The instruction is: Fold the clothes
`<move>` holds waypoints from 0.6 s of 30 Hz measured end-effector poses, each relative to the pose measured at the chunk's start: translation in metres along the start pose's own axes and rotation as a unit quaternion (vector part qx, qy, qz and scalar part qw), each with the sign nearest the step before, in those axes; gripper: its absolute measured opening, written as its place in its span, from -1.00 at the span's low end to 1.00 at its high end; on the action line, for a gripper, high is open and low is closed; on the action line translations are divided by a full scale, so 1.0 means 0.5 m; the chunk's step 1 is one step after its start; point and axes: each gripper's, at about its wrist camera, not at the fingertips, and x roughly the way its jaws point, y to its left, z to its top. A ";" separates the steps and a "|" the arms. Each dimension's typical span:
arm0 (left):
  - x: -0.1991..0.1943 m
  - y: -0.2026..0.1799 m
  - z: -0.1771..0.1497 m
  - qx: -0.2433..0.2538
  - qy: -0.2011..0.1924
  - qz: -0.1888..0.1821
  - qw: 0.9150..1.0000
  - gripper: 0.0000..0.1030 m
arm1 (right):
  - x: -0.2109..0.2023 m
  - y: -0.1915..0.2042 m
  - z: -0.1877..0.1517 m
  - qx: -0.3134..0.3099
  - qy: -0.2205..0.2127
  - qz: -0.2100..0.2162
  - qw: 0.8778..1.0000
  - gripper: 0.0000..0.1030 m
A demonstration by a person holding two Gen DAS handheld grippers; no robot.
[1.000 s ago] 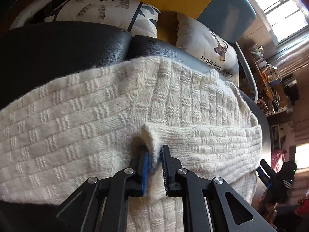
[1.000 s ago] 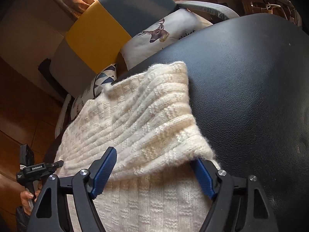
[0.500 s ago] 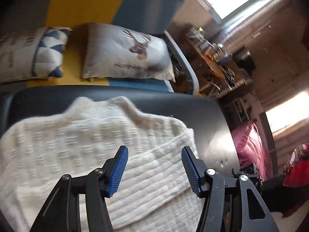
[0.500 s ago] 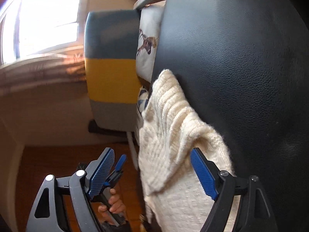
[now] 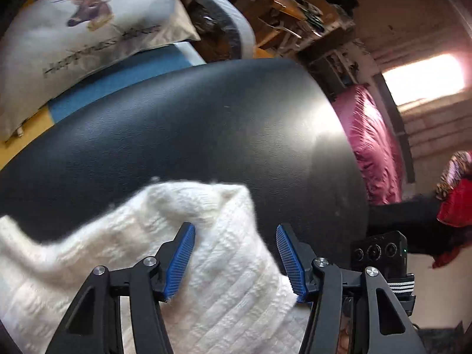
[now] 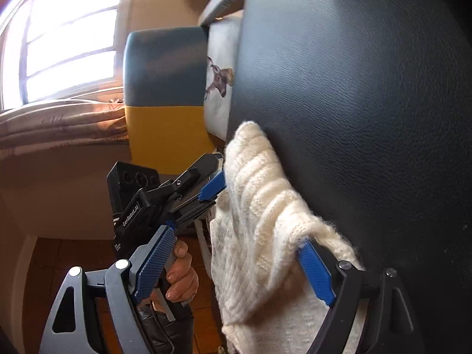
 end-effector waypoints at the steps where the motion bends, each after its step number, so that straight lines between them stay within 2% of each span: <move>1: 0.008 -0.004 0.001 0.008 0.006 0.001 1.000 0.12 | 0.002 0.004 -0.002 -0.014 0.000 -0.004 1.000 0.66; 3: 0.023 -0.007 0.001 0.023 0.022 0.005 0.999 0.12 | 0.010 0.017 -0.010 -0.056 0.007 -0.025 0.998 0.64; 4: 0.025 -0.008 -0.001 0.028 0.025 0.008 0.999 0.00 | 0.016 0.026 -0.015 -0.081 0.013 -0.040 0.996 0.58; 5: 0.025 -0.009 -0.004 0.032 0.024 0.011 0.999 -0.26 | 0.015 0.029 -0.018 -0.093 0.015 -0.050 0.994 0.44; 8: 0.001 -0.030 -0.014 0.067 -0.014 -0.002 0.998 -0.73 | 0.011 0.036 -0.026 -0.129 0.023 -0.079 0.988 0.15; 10: -0.018 -0.047 -0.022 0.096 -0.050 -0.009 0.994 -0.77 | 0.009 0.041 -0.032 -0.153 0.028 -0.098 0.983 0.02; 11: -0.016 -0.052 -0.023 0.106 -0.060 0.006 0.993 -0.77 | 0.007 0.044 -0.034 -0.164 0.030 -0.107 0.980 -0.11; 12: -0.010 -0.055 -0.023 0.114 -0.068 0.027 0.991 -0.77 | 0.006 0.046 -0.037 -0.176 0.033 -0.117 0.977 -0.15; 13: 0.006 -0.051 -0.018 0.117 -0.066 0.063 0.989 -0.77 | 0.005 0.049 -0.040 -0.188 0.035 -0.126 0.973 -0.30; 14: 0.026 -0.040 -0.016 0.110 -0.052 0.095 0.988 -0.77 | 0.004 0.052 -0.043 -0.200 0.038 -0.136 0.970 -0.38; 15: 0.029 -0.032 -0.015 0.097 -0.049 0.099 0.989 -0.76 | 0.003 0.054 -0.046 -0.211 0.040 -0.145 0.966 -0.38; 18: 0.012 -0.016 -0.016 0.054 -0.057 0.081 0.994 -0.62 | -0.001 0.062 -0.054 -0.246 0.047 -0.173 0.953 -0.37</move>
